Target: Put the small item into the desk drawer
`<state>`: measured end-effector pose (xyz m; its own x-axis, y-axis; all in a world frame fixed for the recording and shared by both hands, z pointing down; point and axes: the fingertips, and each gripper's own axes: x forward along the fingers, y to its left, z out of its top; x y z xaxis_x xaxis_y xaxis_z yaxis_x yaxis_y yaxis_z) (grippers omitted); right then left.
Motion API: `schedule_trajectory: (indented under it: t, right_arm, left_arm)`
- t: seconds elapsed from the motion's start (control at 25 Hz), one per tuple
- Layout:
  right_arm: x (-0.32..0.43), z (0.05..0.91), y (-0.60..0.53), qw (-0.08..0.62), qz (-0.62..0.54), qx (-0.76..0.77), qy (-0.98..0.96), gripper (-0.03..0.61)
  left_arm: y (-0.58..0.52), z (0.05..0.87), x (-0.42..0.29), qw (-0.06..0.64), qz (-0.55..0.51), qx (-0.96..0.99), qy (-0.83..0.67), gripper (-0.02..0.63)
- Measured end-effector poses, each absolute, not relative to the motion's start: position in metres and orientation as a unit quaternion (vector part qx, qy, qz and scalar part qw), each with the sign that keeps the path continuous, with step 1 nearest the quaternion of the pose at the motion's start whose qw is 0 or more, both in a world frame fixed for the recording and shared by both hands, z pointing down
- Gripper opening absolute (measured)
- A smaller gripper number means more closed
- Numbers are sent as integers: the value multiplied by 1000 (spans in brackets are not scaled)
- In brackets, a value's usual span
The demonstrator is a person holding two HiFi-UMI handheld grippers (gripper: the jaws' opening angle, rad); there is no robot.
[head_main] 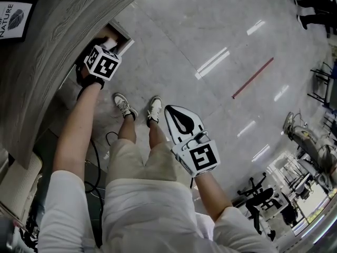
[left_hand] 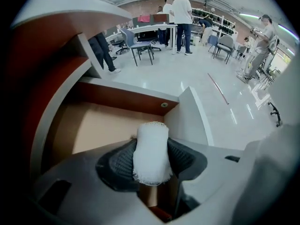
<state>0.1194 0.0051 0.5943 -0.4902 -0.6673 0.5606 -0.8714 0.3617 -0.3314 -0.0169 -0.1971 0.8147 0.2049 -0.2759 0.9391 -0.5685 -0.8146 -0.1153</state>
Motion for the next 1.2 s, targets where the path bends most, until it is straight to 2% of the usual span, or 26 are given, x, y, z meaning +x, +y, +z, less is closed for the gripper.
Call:
schedule_trajectory:
  t: [1.2]
  right_arm:
    - [119, 594, 11, 178, 300, 470, -811, -3]
  left_arm:
    - [-197, 803, -14, 129, 543, 774, -299, 206]
